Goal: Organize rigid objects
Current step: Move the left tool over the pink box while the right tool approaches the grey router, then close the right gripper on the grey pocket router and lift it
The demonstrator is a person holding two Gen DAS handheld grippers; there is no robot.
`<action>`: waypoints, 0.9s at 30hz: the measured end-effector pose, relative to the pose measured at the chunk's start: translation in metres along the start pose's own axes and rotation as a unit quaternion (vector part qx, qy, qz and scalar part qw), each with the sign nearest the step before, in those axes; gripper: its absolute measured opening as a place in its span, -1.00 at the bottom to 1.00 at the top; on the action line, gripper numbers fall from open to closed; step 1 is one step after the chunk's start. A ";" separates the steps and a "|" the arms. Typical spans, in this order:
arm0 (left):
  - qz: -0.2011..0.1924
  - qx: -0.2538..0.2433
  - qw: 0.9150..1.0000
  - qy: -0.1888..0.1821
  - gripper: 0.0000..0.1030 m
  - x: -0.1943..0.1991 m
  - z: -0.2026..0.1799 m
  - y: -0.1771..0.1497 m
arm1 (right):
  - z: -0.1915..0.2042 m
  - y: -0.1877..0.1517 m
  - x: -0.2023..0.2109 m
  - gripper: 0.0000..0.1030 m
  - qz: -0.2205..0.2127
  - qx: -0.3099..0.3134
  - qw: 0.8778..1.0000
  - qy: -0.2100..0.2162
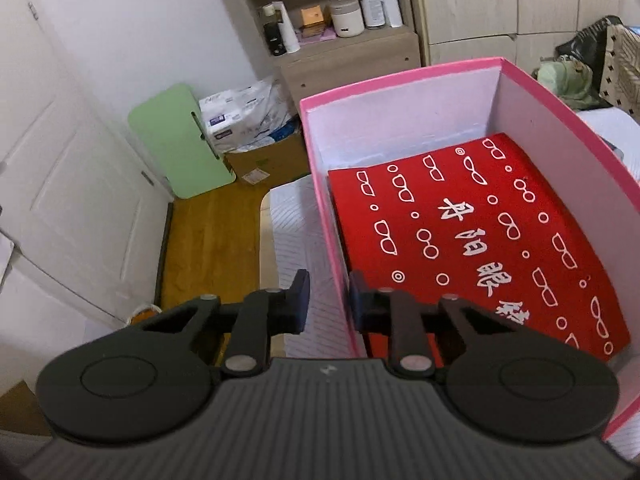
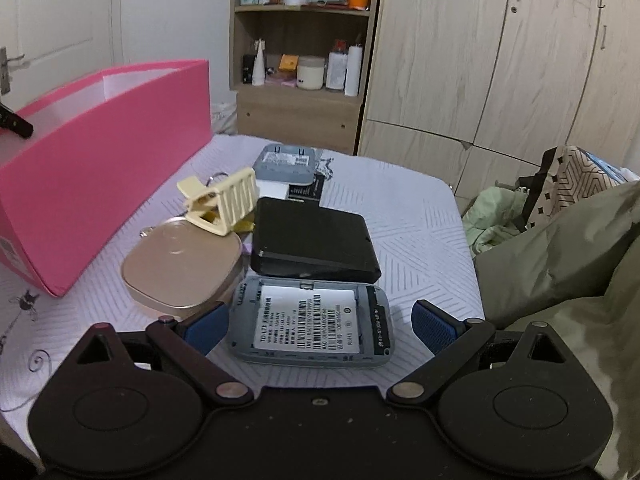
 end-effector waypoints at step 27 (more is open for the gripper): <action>-0.026 0.009 0.999 -0.046 -0.87 0.002 -0.006 -0.011 | -0.005 -0.002 -0.024 0.97 0.041 -0.048 0.995 0.074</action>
Point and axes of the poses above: each gripper's, at about its wrist camera, not at the fingertips, and x roughly against the way its jaws point, z to its left, y to its top, the point moved 10 cm from there along -x, roughly the way its jaws point, and after that the axes turned 6 degrees about z, right-handed, at the moved point
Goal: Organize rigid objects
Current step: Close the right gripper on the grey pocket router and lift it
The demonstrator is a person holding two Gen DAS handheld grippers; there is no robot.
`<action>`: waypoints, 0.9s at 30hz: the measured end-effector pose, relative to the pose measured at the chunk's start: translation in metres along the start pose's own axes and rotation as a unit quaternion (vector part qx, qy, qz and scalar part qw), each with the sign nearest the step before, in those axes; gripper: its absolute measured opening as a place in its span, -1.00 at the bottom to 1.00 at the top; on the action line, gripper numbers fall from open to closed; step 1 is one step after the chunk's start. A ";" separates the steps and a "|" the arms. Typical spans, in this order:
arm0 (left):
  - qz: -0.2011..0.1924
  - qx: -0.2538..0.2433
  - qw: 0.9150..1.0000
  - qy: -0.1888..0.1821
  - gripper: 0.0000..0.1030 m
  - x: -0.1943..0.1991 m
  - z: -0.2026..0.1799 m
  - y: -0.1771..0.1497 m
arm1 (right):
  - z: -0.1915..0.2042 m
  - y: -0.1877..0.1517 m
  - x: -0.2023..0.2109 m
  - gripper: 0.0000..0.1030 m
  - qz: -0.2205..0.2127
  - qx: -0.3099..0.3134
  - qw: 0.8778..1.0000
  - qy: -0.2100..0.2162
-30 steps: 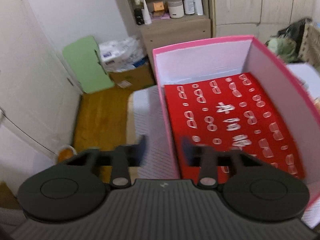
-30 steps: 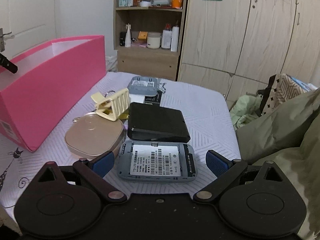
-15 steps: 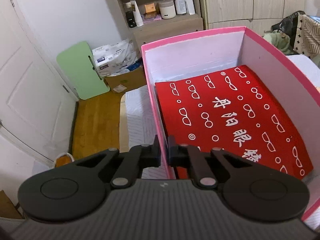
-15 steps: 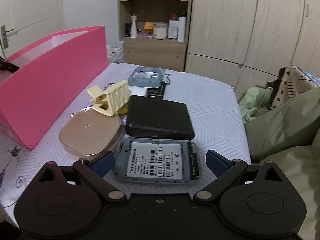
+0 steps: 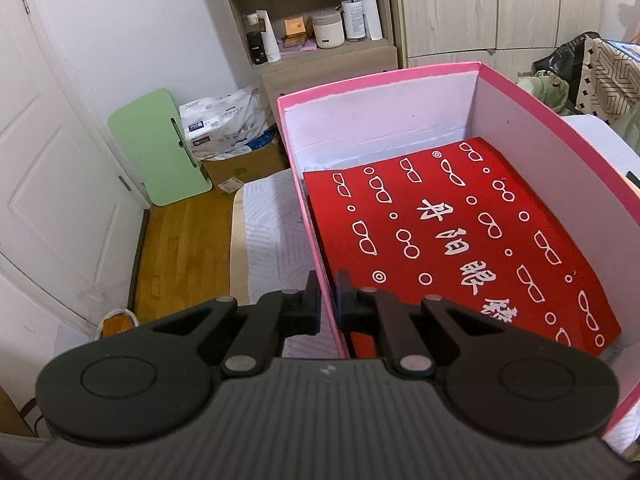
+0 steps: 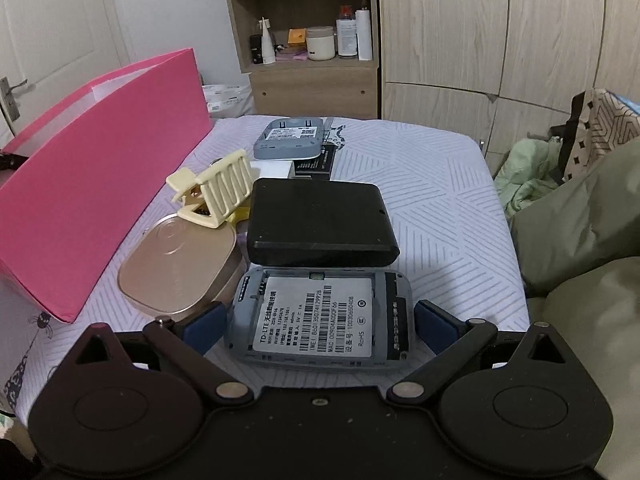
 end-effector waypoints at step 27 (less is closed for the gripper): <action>0.008 0.023 0.999 -0.049 -0.82 -0.009 0.004 -0.001 | -0.006 0.002 0.014 0.99 -0.018 -0.043 0.999 -0.008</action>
Point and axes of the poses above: each gripper's, at about its wrist camera, not at the fingertips, and x roughly against the way its jaws point, z to its left, y to its top, the point moved 10 cm from there along -x, roughly the way its jaws point, and after that the axes turned 6 degrees about z, right-handed, at the moved point
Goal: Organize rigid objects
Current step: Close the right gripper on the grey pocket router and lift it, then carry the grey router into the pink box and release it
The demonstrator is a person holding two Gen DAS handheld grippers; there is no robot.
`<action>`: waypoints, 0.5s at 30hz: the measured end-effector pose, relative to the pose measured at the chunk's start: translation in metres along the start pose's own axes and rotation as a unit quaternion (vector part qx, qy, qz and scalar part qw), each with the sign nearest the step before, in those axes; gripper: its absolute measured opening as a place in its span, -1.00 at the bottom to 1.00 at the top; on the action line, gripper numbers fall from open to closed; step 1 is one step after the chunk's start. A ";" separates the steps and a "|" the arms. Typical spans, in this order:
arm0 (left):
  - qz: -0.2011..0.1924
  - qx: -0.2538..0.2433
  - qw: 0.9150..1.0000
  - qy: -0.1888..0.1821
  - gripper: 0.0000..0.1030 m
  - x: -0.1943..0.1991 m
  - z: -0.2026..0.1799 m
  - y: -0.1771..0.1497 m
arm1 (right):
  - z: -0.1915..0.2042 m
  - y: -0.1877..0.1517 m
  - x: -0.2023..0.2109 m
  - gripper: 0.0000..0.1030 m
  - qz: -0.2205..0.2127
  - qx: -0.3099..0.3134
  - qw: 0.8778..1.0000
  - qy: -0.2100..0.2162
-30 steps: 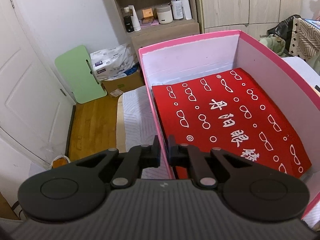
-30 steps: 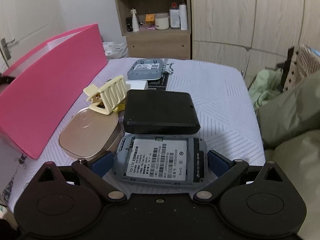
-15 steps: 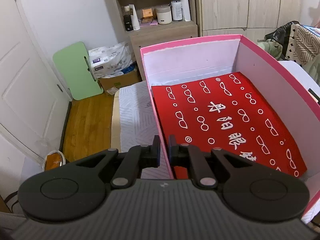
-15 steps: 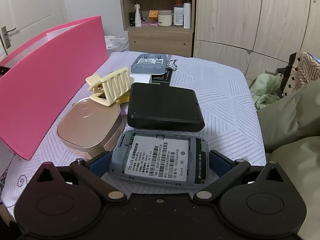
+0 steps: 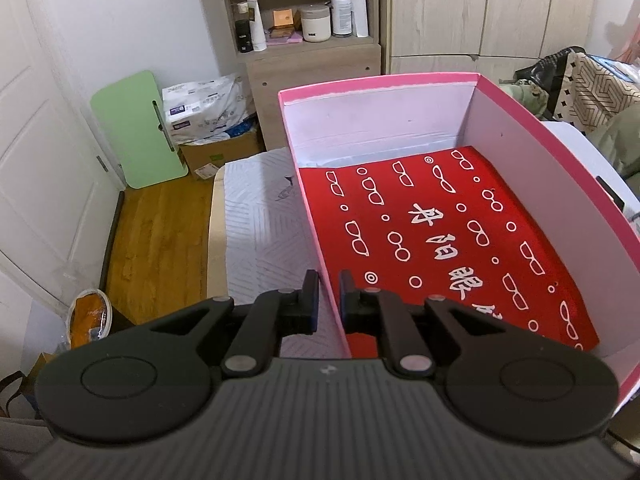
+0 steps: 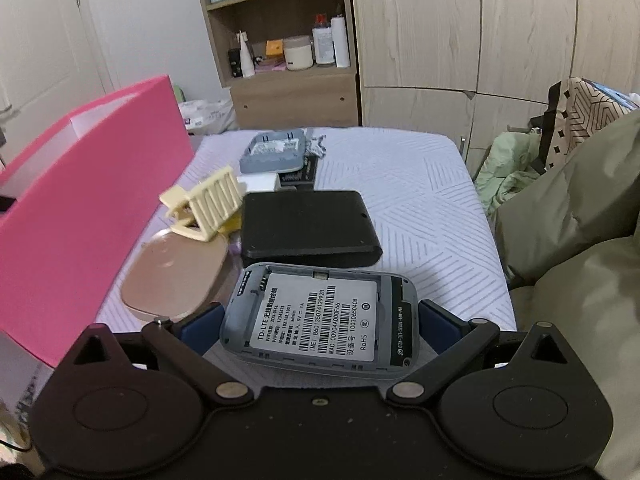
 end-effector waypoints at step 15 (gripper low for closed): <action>0.018 0.038 0.998 -0.042 -0.77 -0.007 0.004 0.002 | 0.124 0.101 0.074 0.99 -0.072 0.079 0.986 0.124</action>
Point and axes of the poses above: each gripper's, at about its wrist camera, not at the fingertips, and x roughly against the way its jaws point, z to its left, y to its top, the point moved 10 cm from there along -x, roughly the way its jaws point, and after that the axes turned 6 degrees about z, right-handed, at the moved point
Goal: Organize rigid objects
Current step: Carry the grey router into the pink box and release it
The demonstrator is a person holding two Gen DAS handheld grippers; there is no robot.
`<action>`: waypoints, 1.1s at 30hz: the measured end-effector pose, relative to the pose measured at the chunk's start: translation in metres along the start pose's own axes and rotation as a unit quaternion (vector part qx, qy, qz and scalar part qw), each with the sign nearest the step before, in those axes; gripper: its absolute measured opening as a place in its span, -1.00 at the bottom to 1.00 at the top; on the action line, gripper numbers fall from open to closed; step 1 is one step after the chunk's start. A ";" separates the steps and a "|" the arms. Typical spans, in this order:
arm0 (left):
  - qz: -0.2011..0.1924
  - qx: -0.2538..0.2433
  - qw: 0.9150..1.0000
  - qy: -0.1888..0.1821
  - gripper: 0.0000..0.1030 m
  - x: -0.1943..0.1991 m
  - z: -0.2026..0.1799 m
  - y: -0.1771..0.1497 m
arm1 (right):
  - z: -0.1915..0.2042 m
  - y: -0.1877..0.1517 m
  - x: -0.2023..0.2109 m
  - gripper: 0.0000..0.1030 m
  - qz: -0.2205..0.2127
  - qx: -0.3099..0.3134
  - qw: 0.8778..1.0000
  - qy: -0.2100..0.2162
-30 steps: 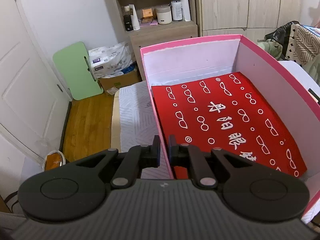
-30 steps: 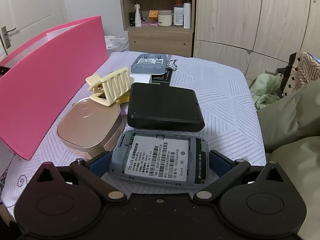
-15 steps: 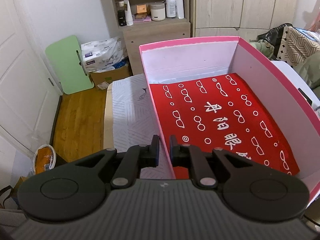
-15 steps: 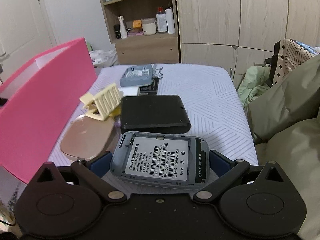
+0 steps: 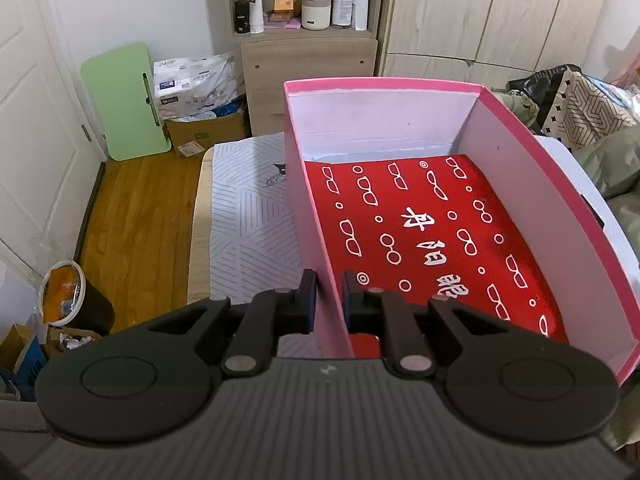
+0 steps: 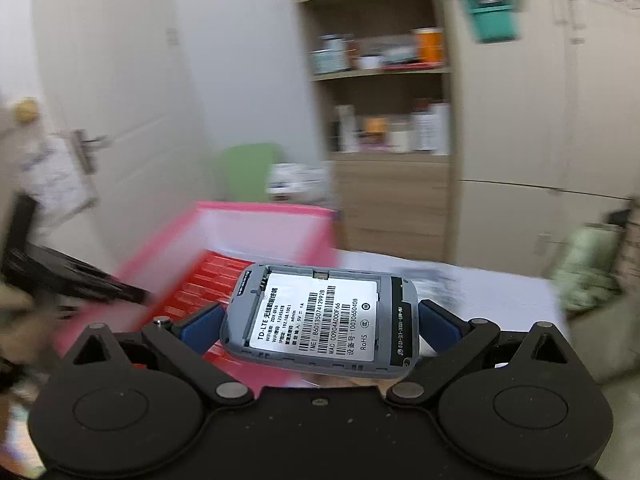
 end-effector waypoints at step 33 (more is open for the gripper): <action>-0.021 0.008 1.000 -0.022 -0.73 -0.001 -0.001 -0.002 | 0.101 0.008 -0.243 1.00 0.275 -0.064 0.957 0.061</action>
Point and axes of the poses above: each gripper's, at about its wrist camera, not at the fingertips, and x roughly against the way its jaws point, z to its left, y to its top, the point moved 10 cm from there along -x, roughly the way its jaws point, and after that the axes turned 6 degrees about z, right-handed, at the moved point
